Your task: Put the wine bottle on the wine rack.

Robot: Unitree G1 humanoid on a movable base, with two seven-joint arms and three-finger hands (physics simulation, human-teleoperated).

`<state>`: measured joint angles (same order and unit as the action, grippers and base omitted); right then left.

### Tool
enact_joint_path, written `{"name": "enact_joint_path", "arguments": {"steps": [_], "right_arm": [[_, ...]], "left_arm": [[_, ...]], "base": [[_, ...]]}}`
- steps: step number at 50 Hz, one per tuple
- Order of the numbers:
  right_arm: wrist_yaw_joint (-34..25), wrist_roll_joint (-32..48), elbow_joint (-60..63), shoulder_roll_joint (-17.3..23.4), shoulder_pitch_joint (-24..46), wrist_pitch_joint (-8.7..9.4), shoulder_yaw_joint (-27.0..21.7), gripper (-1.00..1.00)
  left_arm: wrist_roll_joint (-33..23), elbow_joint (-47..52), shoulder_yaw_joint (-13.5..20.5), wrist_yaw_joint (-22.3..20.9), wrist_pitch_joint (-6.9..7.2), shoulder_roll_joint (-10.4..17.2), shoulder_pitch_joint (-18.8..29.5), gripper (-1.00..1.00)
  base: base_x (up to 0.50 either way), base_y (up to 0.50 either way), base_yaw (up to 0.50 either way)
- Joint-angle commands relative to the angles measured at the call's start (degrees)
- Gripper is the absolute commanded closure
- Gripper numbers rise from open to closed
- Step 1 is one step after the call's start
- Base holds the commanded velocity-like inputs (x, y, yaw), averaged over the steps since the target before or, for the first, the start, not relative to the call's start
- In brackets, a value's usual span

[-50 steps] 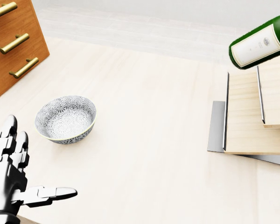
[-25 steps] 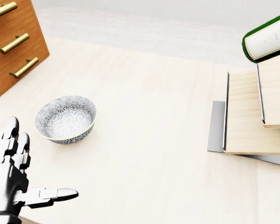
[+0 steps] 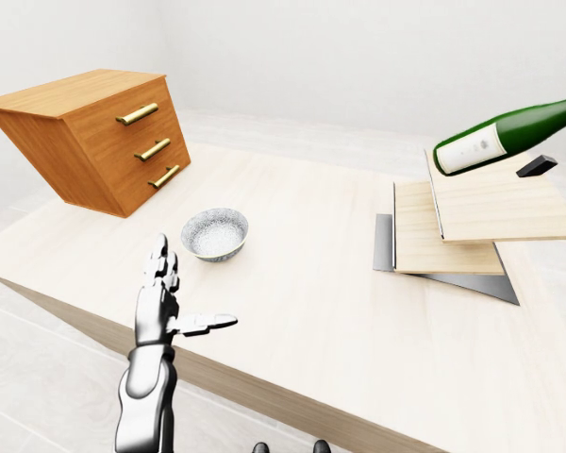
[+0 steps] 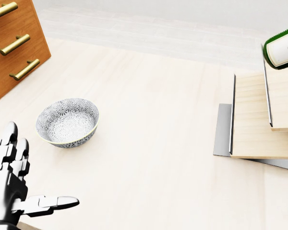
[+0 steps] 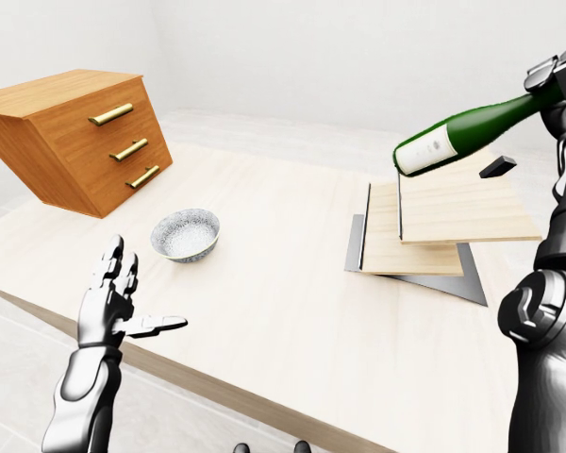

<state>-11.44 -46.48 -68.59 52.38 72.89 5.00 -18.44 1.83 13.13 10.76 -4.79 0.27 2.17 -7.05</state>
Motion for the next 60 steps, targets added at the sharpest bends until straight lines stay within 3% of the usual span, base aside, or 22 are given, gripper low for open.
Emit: {"name": "enact_joint_path", "arguments": {"steps": [1,3,4,5,6,12,30,60], "right_arm": [[-0.6,0.6,0.5,0.6,-0.9,0.0,-2.4,1.0],[-0.8,0.7,0.3,0.4,-1.2,0.0,-2.4,1.0],[-0.9,0.8,0.3,0.3,-1.4,0.0,-2.4,1.0],[-0.9,0.8,0.3,0.3,-1.4,0.0,-2.4,1.0],[-1.1,0.9,0.2,0.1,-1.7,0.0,-2.4,1.0],[-1.6,1.0,-0.2,-0.2,-2.2,0.0,-2.5,1.0],[-3.3,2.2,-0.2,-0.1,-4.1,0.0,-2.5,1.0],[-4.6,2.9,-1.0,-1.0,-6.5,0.0,-3.1,1.0]], "left_arm": [[1.5,-3.2,2.0,-1.9,-3.82,1.1,-0.6,-1.0],[1.4,-2.5,1.9,-1.9,-3.24,1.0,-0.9,-1.0],[1.0,3.3,1.3,-1.5,0.1,0.6,-2.5,-1.0],[0.9,4.9,1.2,-1.4,1.4,0.5,-2.9,-1.0],[0.2,11.9,0.3,-0.9,4.73,-0.1,-5.0,-1.0],[0.0,20.0,0.0,-1.1,4.73,-1.5,-6.5,-1.0],[0.3,16.6,2.6,-2.8,4.73,-1.9,-4.2,-1.0],[-0.5,15.9,2.1,-3.1,4.73,-2.5,-4.7,-1.0]], "base": [[0.0,0.0,0.0],[0.0,0.0,0.0],[0.0,0.0,0.0],[0.0,0.0,0.0],[0.0,0.0,0.0],[0.0,0.0,0.0],[0.0,0.0,0.0],[0.0,0.0,0.0]]}}
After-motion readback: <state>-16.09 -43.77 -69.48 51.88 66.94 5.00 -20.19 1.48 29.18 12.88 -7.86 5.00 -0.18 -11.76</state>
